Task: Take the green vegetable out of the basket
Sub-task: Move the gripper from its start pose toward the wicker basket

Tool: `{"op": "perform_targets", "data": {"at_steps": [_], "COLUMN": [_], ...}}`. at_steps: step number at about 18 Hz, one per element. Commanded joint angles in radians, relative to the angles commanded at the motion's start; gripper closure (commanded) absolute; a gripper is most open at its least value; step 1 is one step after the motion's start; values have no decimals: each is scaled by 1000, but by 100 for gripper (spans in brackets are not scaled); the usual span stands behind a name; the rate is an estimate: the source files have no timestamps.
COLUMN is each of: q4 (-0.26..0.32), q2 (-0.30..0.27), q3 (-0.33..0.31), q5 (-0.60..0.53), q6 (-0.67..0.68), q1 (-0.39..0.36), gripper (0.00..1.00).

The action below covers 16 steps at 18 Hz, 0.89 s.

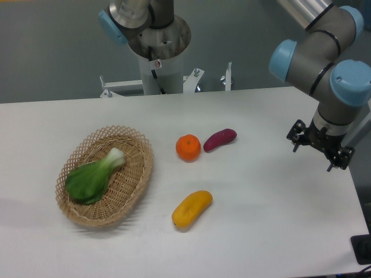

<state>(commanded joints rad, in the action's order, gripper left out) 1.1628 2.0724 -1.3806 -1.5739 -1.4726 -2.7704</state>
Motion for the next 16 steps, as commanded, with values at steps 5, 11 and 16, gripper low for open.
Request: {"op": "perform_targets", "data": {"at_steps": [5,11,16], "q4": [-2,0,0], "q2": [0,-2,-3], "q3": [0,-2,-3], "q5": [-2,0,0], "q6": [5,80,164], "q1": [6,35,86], "gripper": [0,0,0]}}
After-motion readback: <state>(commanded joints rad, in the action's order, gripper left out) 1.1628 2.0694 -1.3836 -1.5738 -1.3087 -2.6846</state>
